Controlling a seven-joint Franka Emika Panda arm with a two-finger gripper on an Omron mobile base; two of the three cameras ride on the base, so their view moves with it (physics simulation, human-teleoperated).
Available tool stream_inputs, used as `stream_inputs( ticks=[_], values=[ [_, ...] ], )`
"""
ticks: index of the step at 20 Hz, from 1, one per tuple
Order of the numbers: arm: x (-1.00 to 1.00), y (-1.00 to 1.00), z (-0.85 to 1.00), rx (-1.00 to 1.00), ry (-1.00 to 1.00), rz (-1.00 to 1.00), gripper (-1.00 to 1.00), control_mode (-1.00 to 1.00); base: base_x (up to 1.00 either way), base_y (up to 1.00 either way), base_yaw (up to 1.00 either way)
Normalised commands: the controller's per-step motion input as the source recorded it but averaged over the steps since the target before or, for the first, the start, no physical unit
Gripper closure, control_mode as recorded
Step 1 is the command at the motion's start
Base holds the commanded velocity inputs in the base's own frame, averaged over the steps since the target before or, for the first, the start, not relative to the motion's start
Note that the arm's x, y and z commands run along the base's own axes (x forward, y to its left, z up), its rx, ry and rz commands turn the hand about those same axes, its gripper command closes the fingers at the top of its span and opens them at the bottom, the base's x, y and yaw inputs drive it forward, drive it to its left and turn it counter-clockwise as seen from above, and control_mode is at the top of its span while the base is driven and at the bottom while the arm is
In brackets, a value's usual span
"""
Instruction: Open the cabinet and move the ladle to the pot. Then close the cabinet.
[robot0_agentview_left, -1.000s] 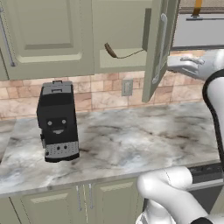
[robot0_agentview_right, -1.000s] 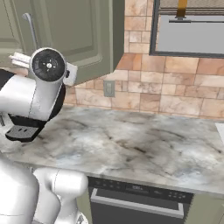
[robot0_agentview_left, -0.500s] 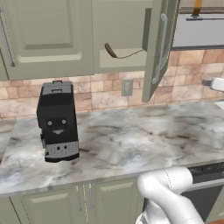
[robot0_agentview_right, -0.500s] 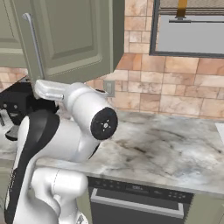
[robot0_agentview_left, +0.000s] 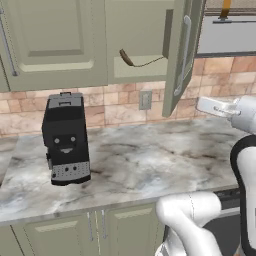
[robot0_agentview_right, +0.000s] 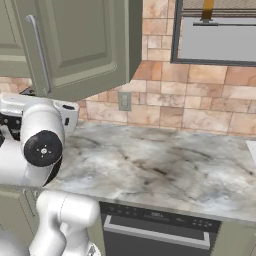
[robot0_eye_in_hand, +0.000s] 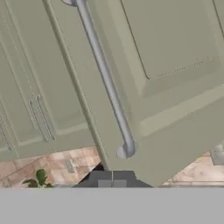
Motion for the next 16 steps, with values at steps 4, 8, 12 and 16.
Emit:
stream_inputs(
  ticks=[4, 8, 12, 16],
  values=[
    [-0.20, 0.54, 0.00, 0.09, -0.20, -0.22, 1.00, -1.00, 0.00, 0.00, 0.00],
    [-0.28, 0.43, 0.00, 0.20, -0.15, -0.25, 1.00, -1.00, 0.00, 0.00, 0.00],
    [0.00, 0.60, -0.09, 0.26, -0.15, -0.17, 1.00, -1.00, 0.00, 0.00, 0.00],
    [0.00, 0.62, -0.17, 0.33, -0.23, -0.17, 1.00, -1.00, 0.00, 0.00, 0.00]
  ],
)
